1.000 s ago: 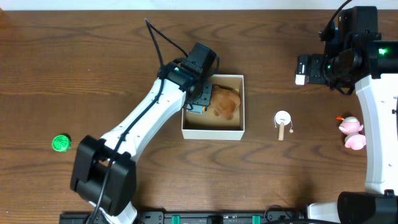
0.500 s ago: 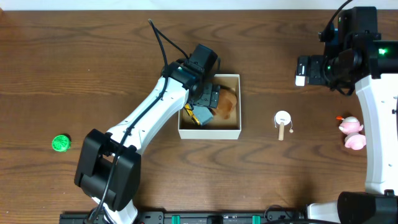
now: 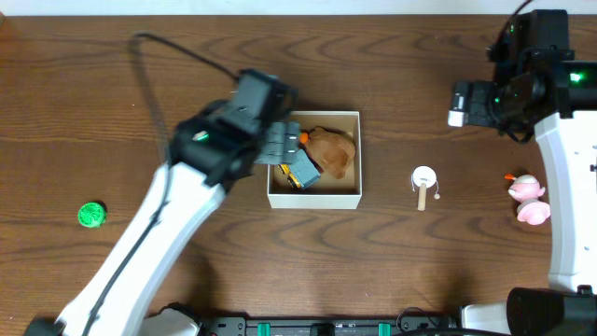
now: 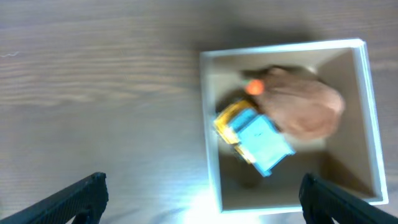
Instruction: Pack container
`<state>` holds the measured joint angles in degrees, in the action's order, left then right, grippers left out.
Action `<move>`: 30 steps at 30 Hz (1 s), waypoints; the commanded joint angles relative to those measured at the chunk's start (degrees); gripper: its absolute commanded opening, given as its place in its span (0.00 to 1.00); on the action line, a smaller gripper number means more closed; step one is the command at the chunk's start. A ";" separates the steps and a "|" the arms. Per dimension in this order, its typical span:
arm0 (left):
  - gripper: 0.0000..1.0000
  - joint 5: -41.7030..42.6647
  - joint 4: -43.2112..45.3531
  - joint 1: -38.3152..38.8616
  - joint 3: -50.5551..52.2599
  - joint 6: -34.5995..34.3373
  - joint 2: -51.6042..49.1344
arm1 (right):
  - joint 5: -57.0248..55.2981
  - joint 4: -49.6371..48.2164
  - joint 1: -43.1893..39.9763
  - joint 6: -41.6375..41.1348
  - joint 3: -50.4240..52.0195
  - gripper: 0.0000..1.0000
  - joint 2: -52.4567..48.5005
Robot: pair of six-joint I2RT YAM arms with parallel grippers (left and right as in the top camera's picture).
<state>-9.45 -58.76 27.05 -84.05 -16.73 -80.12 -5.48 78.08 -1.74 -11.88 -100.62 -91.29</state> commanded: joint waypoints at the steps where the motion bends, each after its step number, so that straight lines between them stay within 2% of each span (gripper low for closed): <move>1: 0.98 -4.74 -2.89 -6.84 -0.31 -3.02 3.67 | -8.22 1.51 -5.60 -8.44 0.20 0.99 3.34; 3: 0.98 -4.20 -5.22 -12.44 -0.28 -5.31 5.05 | -7.37 3.30 -10.16 -9.75 0.39 0.99 3.26; 6: 0.98 1.11 -6.69 -20.26 0.15 -5.42 5.27 | -6.19 3.58 -16.22 -9.75 4.00 0.99 3.15; 11: 0.98 9.90 -4.52 -28.61 3.63 -3.67 4.20 | -2.12 -3.28 -22.75 -5.88 17.62 0.99 3.15; 16: 0.98 10.56 -3.06 -29.81 5.70 -2.78 2.40 | -0.74 -15.87 -25.20 -0.42 32.13 0.99 3.15; 20: 0.98 10.56 -2.86 -29.81 6.27 -2.78 1.33 | -0.72 -25.64 -27.15 0.42 39.85 0.99 3.15; 30: 0.98 10.54 -2.91 -29.81 6.27 -2.78 1.03 | -0.98 -37.90 -30.47 1.68 46.90 0.99 3.06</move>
<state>0.95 -61.52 -2.52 -78.11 -20.56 -79.02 -6.22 41.45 -31.18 -11.33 -55.33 -88.51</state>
